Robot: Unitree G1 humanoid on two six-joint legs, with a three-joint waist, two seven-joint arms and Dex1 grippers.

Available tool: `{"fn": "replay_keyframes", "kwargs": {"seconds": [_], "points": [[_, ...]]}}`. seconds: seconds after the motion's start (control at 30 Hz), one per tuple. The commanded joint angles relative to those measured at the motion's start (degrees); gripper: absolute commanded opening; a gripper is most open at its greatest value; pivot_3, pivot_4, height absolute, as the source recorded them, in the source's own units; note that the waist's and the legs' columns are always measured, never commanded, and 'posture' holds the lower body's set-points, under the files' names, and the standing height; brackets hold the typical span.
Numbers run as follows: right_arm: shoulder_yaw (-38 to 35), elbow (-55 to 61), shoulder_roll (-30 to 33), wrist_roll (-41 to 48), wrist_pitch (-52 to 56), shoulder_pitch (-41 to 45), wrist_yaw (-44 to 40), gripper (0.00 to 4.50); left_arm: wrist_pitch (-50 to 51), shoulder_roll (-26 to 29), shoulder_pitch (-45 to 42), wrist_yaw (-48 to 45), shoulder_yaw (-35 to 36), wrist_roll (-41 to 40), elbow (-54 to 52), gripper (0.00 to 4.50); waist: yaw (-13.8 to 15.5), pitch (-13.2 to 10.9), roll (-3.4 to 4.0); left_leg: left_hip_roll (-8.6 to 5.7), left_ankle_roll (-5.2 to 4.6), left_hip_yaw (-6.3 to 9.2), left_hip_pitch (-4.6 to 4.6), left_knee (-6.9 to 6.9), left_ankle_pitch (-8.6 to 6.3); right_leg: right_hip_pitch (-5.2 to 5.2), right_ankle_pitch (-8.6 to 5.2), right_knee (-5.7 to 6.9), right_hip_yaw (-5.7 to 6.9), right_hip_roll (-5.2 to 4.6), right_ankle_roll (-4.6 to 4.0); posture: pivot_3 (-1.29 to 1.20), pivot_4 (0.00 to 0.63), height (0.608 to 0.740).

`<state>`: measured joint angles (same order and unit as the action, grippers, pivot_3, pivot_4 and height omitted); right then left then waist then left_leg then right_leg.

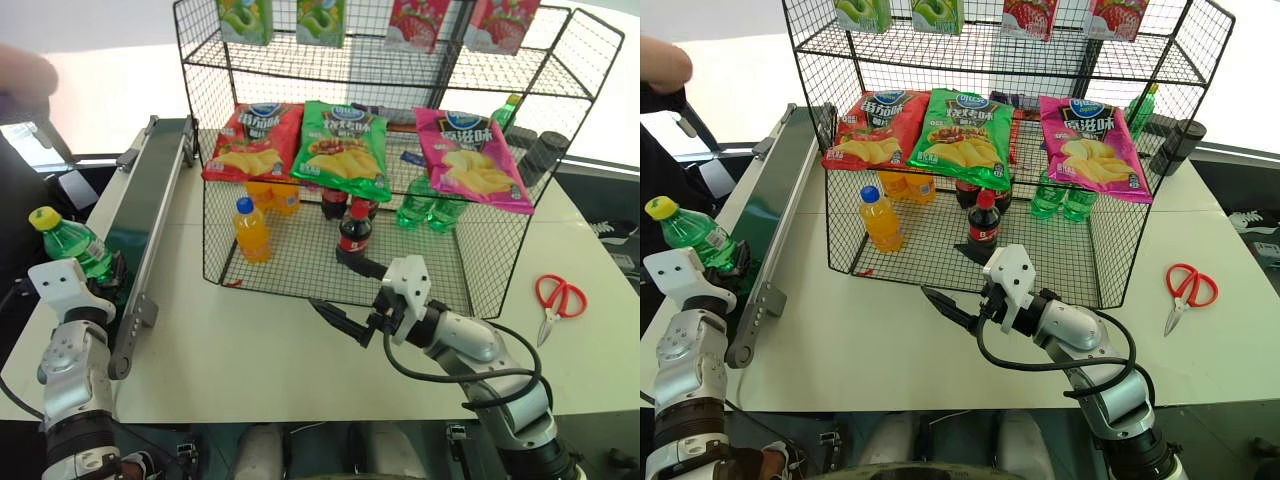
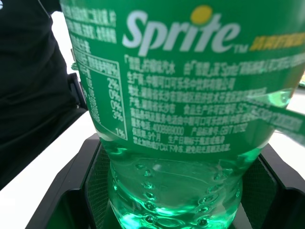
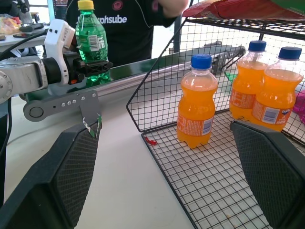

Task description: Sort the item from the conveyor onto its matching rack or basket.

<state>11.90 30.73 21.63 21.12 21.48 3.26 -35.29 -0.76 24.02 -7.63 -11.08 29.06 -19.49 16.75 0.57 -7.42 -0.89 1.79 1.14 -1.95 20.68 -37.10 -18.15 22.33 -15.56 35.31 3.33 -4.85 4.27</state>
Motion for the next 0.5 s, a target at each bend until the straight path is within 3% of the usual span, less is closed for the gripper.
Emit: {"fn": "replay_keyframes", "kwargs": {"seconds": [0.03, 0.3, 0.5], "points": [[-0.7, 0.8, -0.1, 0.9, -0.7, 0.5, -0.4, 4.50, -2.7, 0.2, -0.4, -0.1, 1.4, -0.9, -3.7, 3.03, 0.0, 0.0, 0.00, 0.00, 0.00, 0.00, 0.02, 0.00, 0.00, 0.01, 0.00, 0.00, 0.00, 0.00, 0.00, 0.00, 0.150, 0.740], [-2.0, 1.8, 0.9, 0.7, -1.9, -1.2, -0.6, 4.50, -1.6, 3.6, 2.4, -10.5, -3.1, -2.7, -17.0, 3.03, -0.1, 0.0, -0.05, -0.02, 0.05, 0.04, 0.59, -0.04, 0.03, 0.45, 0.03, -0.05, 0.06, -0.03, 0.02, 0.00, 0.150, 0.740], [-1.2, 1.7, 1.9, 0.3, -3.3, -2.1, -2.3, 4.50, 1.1, 5.2, 8.1, -22.0, -12.3, -4.5, -28.4, 3.03, -1.0, 0.0, 0.06, -0.17, 0.05, 0.05, 0.59, -0.03, 0.03, 0.39, 0.01, -0.13, 0.07, -0.19, -0.02, 0.00, 0.150, 0.740]]}}
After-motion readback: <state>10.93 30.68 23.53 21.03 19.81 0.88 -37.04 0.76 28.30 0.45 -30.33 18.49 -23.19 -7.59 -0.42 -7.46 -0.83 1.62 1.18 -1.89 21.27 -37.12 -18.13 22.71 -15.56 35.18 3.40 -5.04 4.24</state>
